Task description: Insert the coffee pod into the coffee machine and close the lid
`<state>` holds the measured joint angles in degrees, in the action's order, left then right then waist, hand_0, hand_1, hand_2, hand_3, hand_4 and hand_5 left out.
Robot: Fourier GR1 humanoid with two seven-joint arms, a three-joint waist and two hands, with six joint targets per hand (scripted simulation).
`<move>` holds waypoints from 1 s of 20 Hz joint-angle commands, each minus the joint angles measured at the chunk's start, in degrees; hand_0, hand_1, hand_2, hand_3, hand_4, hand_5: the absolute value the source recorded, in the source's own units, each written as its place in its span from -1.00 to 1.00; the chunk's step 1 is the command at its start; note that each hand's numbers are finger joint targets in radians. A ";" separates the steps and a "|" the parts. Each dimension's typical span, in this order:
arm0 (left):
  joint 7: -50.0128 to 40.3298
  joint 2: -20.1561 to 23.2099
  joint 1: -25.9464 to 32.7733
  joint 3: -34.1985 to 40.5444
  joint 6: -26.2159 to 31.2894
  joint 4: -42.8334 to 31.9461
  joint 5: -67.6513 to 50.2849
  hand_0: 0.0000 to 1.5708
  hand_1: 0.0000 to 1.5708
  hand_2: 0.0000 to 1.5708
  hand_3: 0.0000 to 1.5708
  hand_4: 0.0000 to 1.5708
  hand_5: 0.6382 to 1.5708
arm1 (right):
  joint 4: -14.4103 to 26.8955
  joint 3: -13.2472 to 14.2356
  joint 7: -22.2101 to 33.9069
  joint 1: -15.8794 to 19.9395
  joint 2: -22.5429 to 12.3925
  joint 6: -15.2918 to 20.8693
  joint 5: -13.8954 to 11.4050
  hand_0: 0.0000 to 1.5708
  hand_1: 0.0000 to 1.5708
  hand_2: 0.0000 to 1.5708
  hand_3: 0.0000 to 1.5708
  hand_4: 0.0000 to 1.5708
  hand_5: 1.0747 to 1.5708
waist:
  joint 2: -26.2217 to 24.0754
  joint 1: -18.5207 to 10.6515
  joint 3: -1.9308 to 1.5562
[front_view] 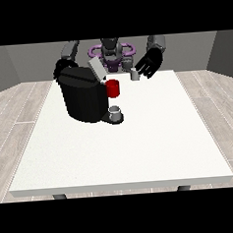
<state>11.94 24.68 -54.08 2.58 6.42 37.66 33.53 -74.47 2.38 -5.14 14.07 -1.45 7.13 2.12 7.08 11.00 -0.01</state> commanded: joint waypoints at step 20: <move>-4.00 5.05 -14.35 5.09 2.73 -1.83 0.23 0.66 0.66 0.69 0.59 -0.38 1.00 | -4.19 -1.00 -0.38 4.72 -0.61 1.51 -1.44 -1.00 -1.00 -1.00 -1.00 -0.33 1.00 | 8.69 6.22 0.00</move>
<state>7.24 27.90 -66.55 6.71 7.47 36.39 34.16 -78.72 1.42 -3.60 19.03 -2.09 8.76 0.97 13.97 16.89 -0.01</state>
